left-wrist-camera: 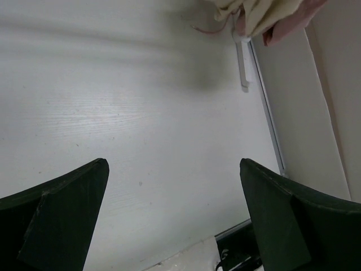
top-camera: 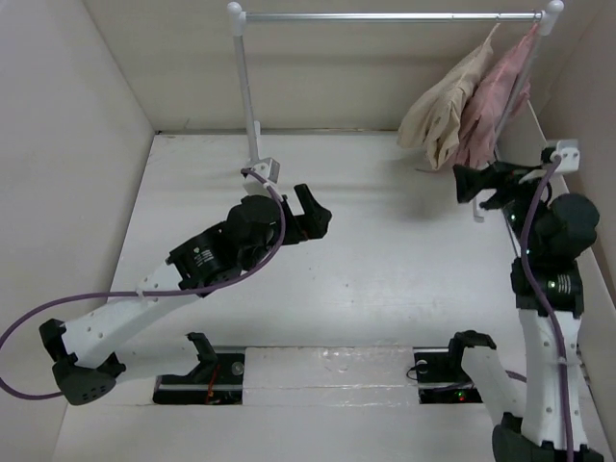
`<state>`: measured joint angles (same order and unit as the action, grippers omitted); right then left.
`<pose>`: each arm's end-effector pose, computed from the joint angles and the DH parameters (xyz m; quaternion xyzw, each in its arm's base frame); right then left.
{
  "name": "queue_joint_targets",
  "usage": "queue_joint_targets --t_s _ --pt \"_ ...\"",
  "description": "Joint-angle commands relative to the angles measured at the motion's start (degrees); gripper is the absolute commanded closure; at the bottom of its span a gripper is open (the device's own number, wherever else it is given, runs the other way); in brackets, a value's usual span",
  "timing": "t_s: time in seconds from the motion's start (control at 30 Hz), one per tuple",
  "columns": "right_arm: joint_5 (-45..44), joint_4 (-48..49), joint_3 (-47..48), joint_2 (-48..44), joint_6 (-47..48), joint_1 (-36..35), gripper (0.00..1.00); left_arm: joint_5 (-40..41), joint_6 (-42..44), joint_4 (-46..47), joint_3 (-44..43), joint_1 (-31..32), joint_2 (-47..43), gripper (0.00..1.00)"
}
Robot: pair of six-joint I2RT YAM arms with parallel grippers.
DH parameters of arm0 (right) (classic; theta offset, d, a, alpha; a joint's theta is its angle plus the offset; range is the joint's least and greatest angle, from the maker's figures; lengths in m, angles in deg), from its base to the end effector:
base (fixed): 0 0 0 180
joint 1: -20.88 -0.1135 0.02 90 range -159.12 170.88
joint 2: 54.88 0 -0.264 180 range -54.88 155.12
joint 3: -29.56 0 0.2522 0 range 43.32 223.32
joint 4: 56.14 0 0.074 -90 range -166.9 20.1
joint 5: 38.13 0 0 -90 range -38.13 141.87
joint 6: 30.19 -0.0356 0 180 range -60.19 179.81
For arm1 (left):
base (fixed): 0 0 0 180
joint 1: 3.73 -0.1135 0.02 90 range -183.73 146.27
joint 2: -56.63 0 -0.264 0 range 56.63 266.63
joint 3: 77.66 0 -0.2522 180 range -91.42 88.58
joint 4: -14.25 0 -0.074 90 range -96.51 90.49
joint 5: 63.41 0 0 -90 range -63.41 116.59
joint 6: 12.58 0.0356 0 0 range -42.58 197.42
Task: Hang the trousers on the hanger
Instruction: Reset both arms
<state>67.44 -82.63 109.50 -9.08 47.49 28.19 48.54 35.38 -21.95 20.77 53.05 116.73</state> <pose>0.1520 -0.0099 0.4587 0.0107 0.6601 0.1217 0.7412 0.1353 -0.1823 0.4075 -0.0156 0.7859 -0.3571 0.5045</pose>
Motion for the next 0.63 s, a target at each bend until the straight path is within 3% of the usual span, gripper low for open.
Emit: queue_joint_targets --t_s 0.0,0.17,0.37,0.5,0.6 --pt "0.2 -7.8 -8.5 -10.3 1.5 -7.4 0.00 6.0 2.9 -2.6 -5.0 -0.3 0.1 0.01" --pt "-0.8 -21.9 -14.7 -20.1 5.7 -10.9 0.00 8.7 3.3 -6.4 -4.0 -0.3 -0.1 0.01" --pt "-4.9 -38.8 -23.1 -33.2 9.6 -10.9 0.00 2.8 -1.2 -6.0 6.9 -0.3 -2.0 0.01" --pt "-4.9 -39.7 -24.4 -34.1 9.6 -10.9 0.00 -2.1 0.2 0.4 10.5 -0.3 -3.6 0.01" --pt "-4.0 -37.5 -22.1 -30.8 10.0 -10.9 0.00 -1.2 2.0 1.1 7.7 -0.3 -2.3 0.01"
